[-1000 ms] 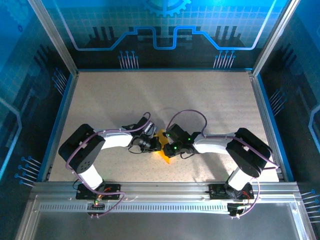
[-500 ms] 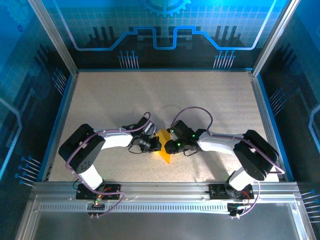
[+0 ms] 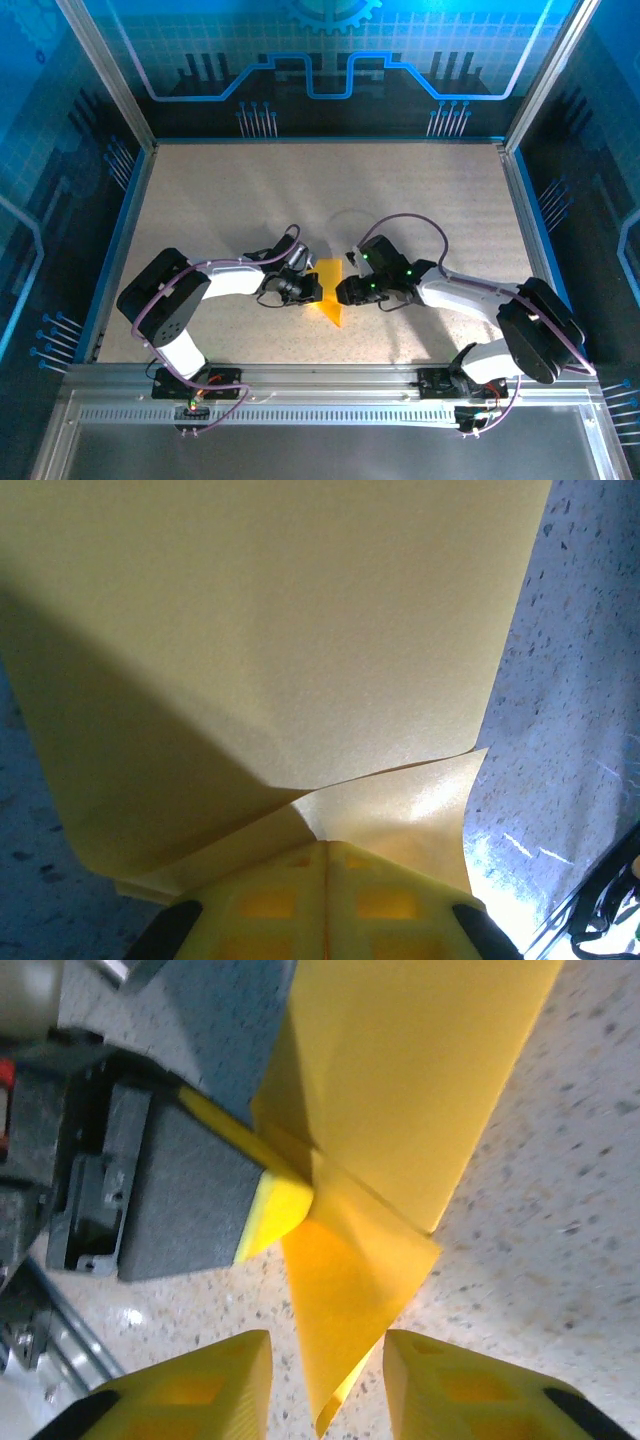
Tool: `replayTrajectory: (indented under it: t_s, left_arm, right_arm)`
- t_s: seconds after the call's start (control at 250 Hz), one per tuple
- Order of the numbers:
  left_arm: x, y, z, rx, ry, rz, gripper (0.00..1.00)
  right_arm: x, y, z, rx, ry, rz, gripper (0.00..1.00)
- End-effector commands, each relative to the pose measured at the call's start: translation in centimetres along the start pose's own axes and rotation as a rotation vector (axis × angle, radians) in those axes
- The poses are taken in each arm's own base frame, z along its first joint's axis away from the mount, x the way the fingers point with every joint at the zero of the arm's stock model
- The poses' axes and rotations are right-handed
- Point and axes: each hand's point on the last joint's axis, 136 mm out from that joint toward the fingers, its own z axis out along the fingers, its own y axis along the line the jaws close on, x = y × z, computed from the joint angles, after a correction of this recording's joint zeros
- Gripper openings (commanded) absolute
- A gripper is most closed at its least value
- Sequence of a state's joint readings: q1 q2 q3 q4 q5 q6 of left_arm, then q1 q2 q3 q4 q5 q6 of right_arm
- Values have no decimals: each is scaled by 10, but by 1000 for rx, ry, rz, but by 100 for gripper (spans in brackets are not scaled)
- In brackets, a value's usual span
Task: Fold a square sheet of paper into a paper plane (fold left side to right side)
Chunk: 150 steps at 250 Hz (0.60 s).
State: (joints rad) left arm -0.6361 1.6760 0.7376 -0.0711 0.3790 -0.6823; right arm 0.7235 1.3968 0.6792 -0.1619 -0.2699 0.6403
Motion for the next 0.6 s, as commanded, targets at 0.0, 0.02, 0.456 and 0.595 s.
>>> replayTrajectory:
  t_s: [0.0, 0.02, 0.456, 0.595]
  left_arm:
    - [18, 38, 9, -127, 39, -57, 7]
    - [17, 38, 9, -129, 36, -55, 7]
    - [16, 36, 8, -129, 36, -52, 7]
    - [16, 36, 8, -130, 35, -52, 7]
  right_arm:
    - [11, 18, 0, -120, 51, 38, 29]
    - [13, 19, 1, -128, 60, 42, 28]
    - [29, 34, 31, -197, 150, 66, 11]
    - [37, 31, 38, -188, 171, 78, 11]
